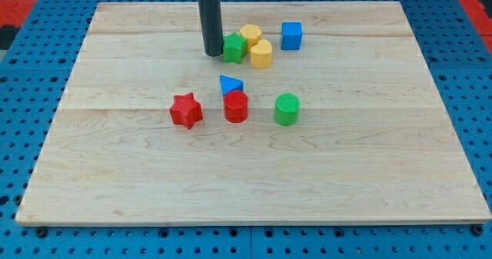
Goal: Move the red star bottom left to the red circle
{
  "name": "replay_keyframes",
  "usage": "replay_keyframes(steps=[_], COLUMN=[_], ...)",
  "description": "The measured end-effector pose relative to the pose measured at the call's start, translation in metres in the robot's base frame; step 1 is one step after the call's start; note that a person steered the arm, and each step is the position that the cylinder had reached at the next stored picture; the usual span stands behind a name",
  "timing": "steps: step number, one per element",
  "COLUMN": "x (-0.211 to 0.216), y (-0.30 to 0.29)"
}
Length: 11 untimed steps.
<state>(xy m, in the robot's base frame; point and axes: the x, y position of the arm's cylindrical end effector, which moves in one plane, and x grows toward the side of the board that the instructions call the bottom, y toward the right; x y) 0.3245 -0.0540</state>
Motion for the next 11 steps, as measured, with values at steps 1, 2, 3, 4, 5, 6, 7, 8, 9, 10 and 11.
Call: replay_keyframes(steps=[1,2,3,4,5,6,7,8,9,10,11], x=[0.006,0.01,0.019,0.043,0.064,0.067,0.072,0.1,0.108,0.108,0.109], y=[-0.004,-0.032,-0.072,-0.094,-0.094,-0.094,-0.094,-0.089,-0.073,-0.045,-0.005])
